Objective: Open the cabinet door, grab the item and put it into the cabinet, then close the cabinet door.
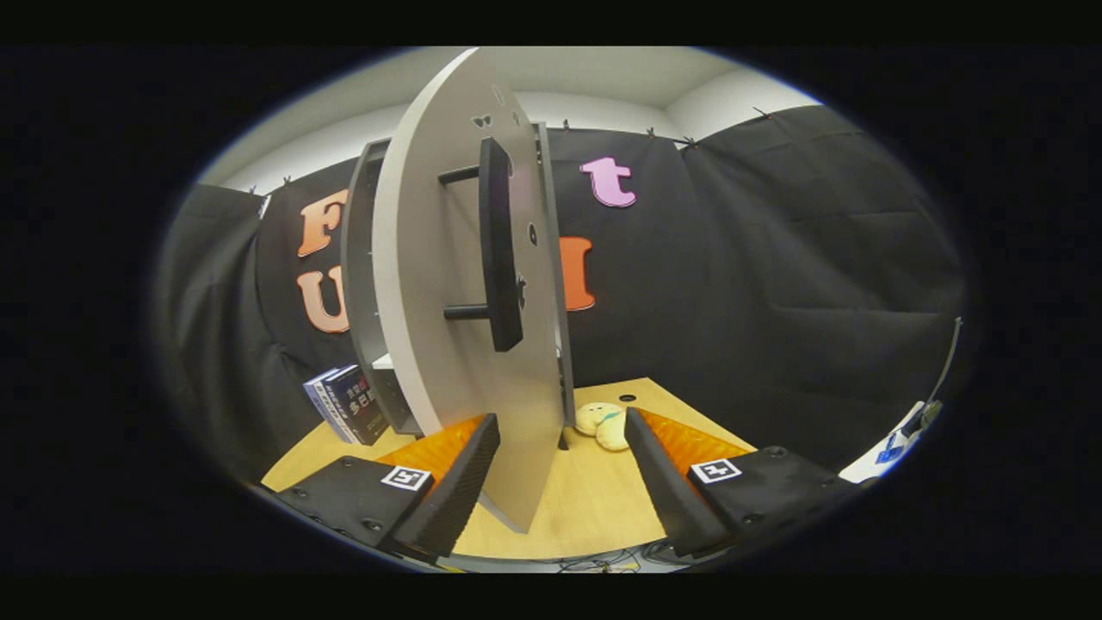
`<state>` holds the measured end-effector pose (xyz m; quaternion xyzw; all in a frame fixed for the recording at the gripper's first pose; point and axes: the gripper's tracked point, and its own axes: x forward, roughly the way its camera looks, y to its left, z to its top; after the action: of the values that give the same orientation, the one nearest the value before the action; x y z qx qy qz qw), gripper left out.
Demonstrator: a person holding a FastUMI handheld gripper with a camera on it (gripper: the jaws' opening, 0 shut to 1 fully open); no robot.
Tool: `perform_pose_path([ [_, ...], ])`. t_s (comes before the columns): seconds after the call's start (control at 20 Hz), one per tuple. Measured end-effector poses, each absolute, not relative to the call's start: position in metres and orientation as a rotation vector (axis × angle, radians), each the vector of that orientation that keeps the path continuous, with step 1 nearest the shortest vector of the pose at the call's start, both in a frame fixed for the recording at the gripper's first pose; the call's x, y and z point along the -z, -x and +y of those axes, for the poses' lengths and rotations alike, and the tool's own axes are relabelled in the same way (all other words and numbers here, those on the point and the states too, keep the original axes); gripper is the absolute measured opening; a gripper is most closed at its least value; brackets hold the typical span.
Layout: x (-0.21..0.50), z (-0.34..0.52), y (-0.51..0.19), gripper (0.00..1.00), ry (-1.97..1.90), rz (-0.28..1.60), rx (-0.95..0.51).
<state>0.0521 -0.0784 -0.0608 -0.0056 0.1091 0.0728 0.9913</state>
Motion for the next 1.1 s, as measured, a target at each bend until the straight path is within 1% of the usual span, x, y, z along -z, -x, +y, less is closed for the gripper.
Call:
perform_pose_path([
  [0.3,0.075,-0.024,-0.055,0.94,0.075,0.242,-0.2],
  [0.6,0.075,0.013,-0.068,0.95,0.077,0.223,-0.22],
  [1.1,0.071,-0.007,-0.074,0.96,0.046,0.23,-0.218],
])
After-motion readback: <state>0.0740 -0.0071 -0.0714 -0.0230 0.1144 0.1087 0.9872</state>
